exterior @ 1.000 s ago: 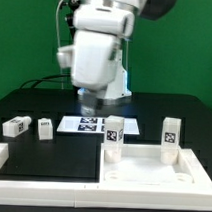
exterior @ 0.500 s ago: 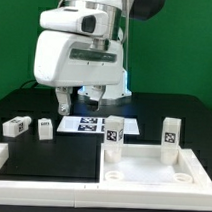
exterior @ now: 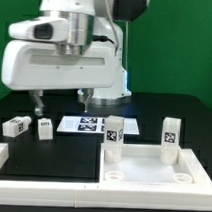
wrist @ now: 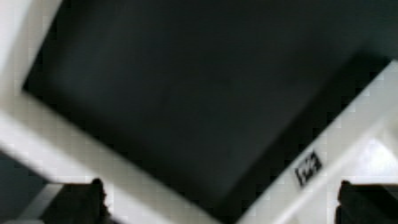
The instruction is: Assemble square table
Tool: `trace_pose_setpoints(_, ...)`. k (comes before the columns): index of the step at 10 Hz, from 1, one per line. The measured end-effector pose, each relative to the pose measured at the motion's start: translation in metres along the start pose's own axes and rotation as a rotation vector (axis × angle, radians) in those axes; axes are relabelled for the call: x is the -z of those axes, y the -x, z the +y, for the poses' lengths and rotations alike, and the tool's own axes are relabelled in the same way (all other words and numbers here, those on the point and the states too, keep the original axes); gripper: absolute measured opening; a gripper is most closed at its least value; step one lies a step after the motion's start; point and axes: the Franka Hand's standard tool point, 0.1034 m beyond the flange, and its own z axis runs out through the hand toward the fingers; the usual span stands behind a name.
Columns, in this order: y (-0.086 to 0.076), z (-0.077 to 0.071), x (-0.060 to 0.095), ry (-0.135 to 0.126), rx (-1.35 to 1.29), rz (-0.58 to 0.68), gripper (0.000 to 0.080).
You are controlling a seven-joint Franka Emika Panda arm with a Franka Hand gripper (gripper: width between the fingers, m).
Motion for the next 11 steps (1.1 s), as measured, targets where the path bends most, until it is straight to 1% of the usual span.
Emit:
trace_pose_setpoints(1, 0.016, 0.001, -0.006, -0.016, -0.044, -0.016, 0.0649)
trace_pose_setpoints(2, 0.026, 0.004, -0.011, -0.012, -0.100, -0.008, 0.0649)
trace_pose_setpoints(3, 0.033, 0.002, -0.016, -0.001, -0.127, -0.003, 0.0649)
trace_pose_setpoints(5, 0.028, -0.002, -0.015, -0.018, -0.124, -0.019, 0.0649)
trace_pose_setpoints(6, 0.028, -0.003, -0.015, -0.020, -0.125, -0.021, 0.0649)
trace_pose_setpoints(7, 0.028, -0.008, -0.016, -0.043, -0.137, -0.050, 0.0649)
trace_pose_setpoints(8, 0.026, -0.016, -0.016, -0.073, -0.138, -0.121, 0.0649)
trace_pose_setpoints(9, 0.024, -0.018, -0.017, -0.089, -0.139, -0.172, 0.0649)
trace_pose_setpoints(10, 0.035, -0.026, -0.023, -0.113, -0.193, -0.223, 0.0649)
trace_pose_setpoints(11, 0.056, -0.037, -0.030, -0.137, -0.202, -0.299, 0.0649)
